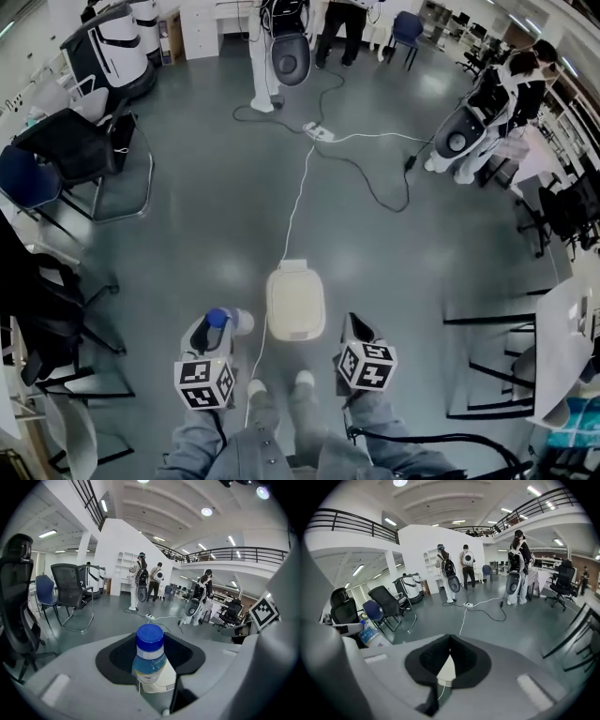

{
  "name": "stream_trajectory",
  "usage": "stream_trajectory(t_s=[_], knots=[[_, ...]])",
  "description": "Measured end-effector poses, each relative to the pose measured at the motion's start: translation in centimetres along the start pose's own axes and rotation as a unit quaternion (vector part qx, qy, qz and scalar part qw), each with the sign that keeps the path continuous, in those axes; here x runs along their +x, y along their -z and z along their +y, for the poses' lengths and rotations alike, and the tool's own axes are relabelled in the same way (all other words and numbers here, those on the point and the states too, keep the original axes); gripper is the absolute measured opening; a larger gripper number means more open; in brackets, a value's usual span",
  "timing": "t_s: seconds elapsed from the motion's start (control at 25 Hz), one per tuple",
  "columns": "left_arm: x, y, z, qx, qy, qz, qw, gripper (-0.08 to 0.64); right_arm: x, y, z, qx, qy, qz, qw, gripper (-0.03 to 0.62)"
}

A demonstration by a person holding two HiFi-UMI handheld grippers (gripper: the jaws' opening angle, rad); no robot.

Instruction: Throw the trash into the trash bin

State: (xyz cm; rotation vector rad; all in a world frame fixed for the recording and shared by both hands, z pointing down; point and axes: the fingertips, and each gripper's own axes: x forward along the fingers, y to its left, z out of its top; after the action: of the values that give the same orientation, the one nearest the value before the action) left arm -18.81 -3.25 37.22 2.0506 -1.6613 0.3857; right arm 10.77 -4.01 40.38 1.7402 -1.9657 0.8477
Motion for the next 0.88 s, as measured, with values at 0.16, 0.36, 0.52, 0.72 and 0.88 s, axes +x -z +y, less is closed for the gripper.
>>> stream_trajectory(t_s=[0.16, 0.36, 0.52, 0.72, 0.88], knots=[[1.5, 4.4, 1.3, -0.01, -0.005, 0.025, 0.9996, 0.19, 2.7, 4.3, -0.6, 0.004, 0.004, 0.029, 1.0, 0.003], [4.1, 11.3, 2.9, -0.018, -0.011, 0.056, 0.9982, 0.19, 5.6, 11.8, -1.6, 0.014, 0.013, 0.072, 0.997, 0.003], [6.1, 17.2, 4.1, -0.03, -0.021, 0.078, 0.9963, 0.19, 7.0, 18.1, -2.4, 0.031, 0.024, 0.109, 0.993, 0.003], [8.5, 21.4, 4.8, -0.024, -0.024, 0.083, 0.9959, 0.19, 10.1, 21.7, -2.5, 0.036, 0.021, 0.121, 0.992, 0.003], [8.8, 23.0, 5.0, -0.021, -0.025, 0.088, 0.9956, 0.19, 11.9, 22.5, -2.0, 0.025, 0.01, 0.121, 0.992, 0.003]])
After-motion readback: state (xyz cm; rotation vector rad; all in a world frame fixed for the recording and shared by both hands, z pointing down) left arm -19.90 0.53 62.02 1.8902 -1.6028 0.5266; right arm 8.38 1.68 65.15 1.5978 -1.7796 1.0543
